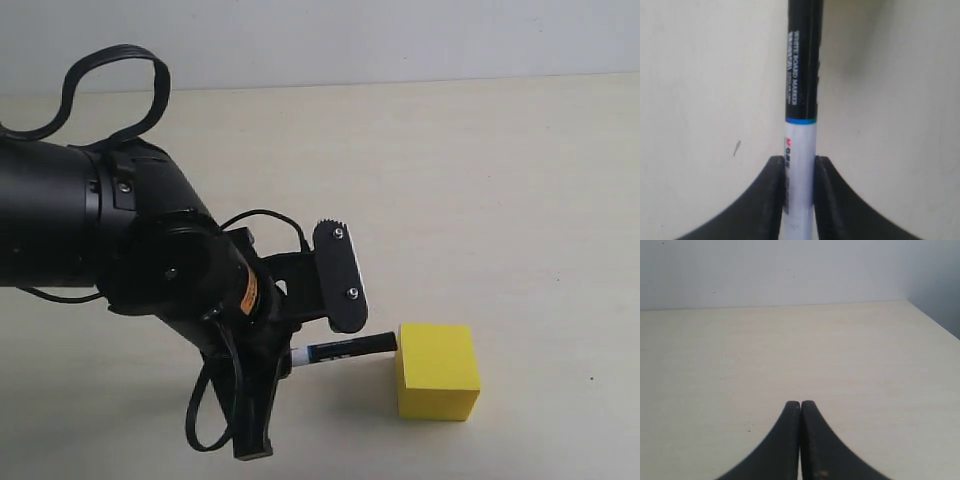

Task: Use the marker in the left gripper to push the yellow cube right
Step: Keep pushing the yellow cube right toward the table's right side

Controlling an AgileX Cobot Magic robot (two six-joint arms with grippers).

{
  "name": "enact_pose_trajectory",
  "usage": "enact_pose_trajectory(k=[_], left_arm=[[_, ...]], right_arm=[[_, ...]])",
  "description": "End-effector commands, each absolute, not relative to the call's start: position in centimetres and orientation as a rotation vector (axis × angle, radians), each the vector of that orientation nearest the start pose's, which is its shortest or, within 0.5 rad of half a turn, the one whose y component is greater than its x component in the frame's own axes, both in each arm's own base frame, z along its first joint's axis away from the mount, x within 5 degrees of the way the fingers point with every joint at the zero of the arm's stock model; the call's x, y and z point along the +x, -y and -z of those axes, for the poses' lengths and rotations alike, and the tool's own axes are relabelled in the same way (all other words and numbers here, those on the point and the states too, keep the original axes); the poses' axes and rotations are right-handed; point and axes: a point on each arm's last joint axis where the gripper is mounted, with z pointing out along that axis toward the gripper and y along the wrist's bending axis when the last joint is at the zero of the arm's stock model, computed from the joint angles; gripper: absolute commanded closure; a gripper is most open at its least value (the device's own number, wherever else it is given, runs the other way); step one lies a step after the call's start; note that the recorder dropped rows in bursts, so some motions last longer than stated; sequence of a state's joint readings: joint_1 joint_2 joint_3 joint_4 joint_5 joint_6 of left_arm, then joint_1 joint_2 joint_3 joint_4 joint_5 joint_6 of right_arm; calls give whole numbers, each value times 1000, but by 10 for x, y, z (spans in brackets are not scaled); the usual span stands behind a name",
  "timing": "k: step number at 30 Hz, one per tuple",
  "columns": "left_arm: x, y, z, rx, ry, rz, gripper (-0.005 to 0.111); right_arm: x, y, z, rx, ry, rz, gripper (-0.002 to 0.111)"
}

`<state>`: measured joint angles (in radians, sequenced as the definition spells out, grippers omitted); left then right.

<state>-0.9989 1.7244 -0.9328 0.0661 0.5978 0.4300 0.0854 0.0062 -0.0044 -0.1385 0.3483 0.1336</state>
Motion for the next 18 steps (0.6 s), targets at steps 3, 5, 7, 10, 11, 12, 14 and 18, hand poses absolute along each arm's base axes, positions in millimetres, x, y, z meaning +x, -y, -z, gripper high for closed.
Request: enact_pose_trajectory(k=[3,5,7,10,11,12,14,18], left_arm=[[174,240,-159,1961,-2289,-35,107],[172,241,-159,1958,-2284,-27,107],[171,247,-155,1942,-2284,-15,107],[171,262,-150,1944,-2281,-6,107],[171,269,-147,1959,-2270,-5,107],[170,276,-145,1975,-2256,-4,107],[167,293,-141,2011,-2225,-1,107],[168,305,-140,2052,-2208,-22,107]], right_arm=[[54,0,-183,-35,-1818,-22,108],[54,0,-183,-35,-1818,-22,108],[54,0,-183,-35,-1818,-22,108],[54,0,-183,-35,-1818,-22,108],[54,0,-183,-35,-1818,-22,108],[54,0,-183,-35,-1818,-22,108],[54,0,-183,-35,-1818,-22,108],[54,0,-183,-35,-1818,-22,108]])
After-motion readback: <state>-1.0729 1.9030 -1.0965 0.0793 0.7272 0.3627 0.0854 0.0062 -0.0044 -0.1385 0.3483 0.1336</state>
